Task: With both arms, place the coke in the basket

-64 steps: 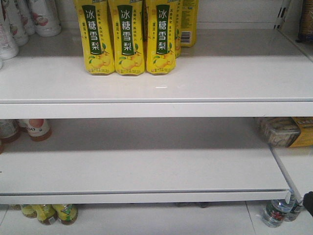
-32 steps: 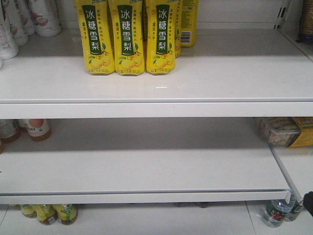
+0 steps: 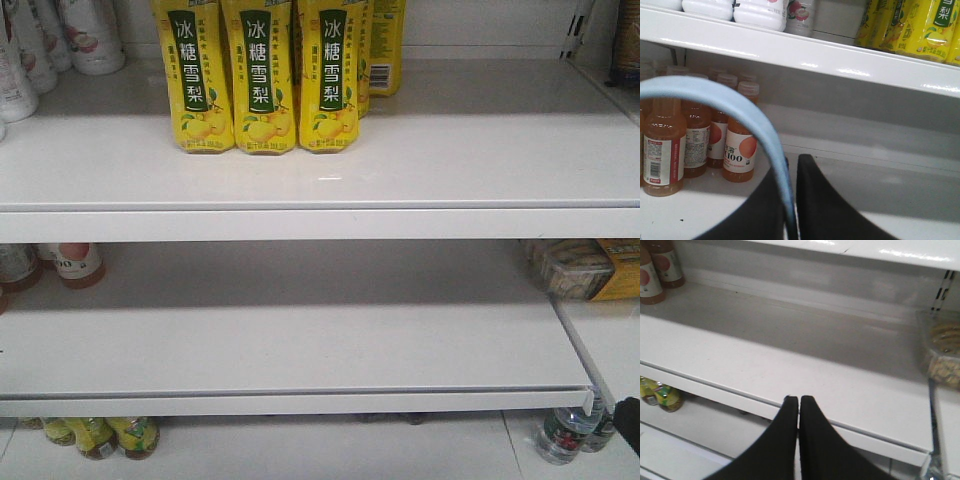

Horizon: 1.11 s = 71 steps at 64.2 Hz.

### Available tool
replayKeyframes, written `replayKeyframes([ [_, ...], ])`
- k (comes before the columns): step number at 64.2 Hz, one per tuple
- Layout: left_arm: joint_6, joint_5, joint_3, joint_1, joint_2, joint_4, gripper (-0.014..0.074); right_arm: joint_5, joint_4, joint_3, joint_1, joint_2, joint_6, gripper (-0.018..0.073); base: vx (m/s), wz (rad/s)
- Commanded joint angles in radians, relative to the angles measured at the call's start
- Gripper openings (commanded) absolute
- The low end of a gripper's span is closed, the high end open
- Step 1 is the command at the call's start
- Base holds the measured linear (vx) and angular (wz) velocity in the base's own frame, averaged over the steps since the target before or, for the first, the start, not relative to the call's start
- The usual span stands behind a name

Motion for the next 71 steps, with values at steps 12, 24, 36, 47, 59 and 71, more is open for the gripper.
replayKeyframes([
  [12, 0.040, -0.152, -0.030, 0.002, -0.022, 0.045, -0.0006, -0.090, 0.222, 0.020, -0.158, 0.010, -0.032, -0.0005, 0.00, 0.00],
  [24, 0.040, -0.152, -0.030, 0.002, -0.022, 0.045, -0.0006, -0.295, 0.331, 0.180, -0.421, -0.013, -0.081, -0.0005, 0.00, 0.00],
  [36, 0.040, -0.152, -0.030, 0.002, -0.022, 0.045, -0.0006, -0.468, 0.344, 0.283, -0.578, -0.132, -0.095, -0.0005, 0.00, 0.00],
  [47, 0.040, -0.152, -0.030, 0.002, -0.022, 0.045, -0.0006, -0.521, 0.345, 0.336, -0.647, -0.237, -0.120, -0.0005, 0.00, 0.00],
  [59, 0.040, -0.152, -0.030, 0.002, -0.022, 0.045, -0.0006, -0.569, 0.397, 0.336, -0.653, -0.273, -0.346, -0.0005, 0.00, 0.00],
  [71, 0.040, -0.152, -0.030, 0.002, -0.022, 0.045, -0.0006, -0.606, 0.401, 0.336, -0.653, -0.273, -0.440, -0.0005, 0.00, 0.00],
])
